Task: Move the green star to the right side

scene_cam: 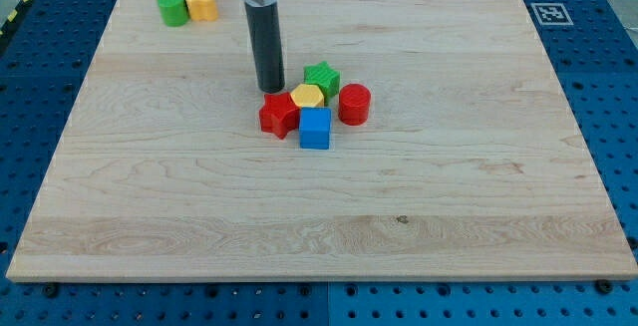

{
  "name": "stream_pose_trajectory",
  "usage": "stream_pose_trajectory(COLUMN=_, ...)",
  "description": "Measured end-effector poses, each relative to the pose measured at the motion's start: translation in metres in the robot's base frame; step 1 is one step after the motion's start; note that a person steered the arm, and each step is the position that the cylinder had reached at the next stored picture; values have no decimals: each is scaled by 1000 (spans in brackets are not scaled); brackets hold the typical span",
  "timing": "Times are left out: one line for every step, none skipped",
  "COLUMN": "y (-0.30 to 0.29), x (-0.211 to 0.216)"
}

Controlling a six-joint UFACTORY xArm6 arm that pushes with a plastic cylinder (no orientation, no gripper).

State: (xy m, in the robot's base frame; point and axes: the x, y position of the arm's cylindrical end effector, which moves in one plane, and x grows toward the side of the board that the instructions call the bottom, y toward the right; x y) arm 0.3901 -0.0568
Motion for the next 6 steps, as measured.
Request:
stream_pose_trajectory(y=38, x=0)
stream_pose_trajectory(y=75, x=4)
stream_pose_trajectory(y=109, x=16)
stream_pose_trajectory(y=146, x=32)
stream_pose_trajectory(y=186, x=45)
stream_pose_trajectory(y=209, x=59)
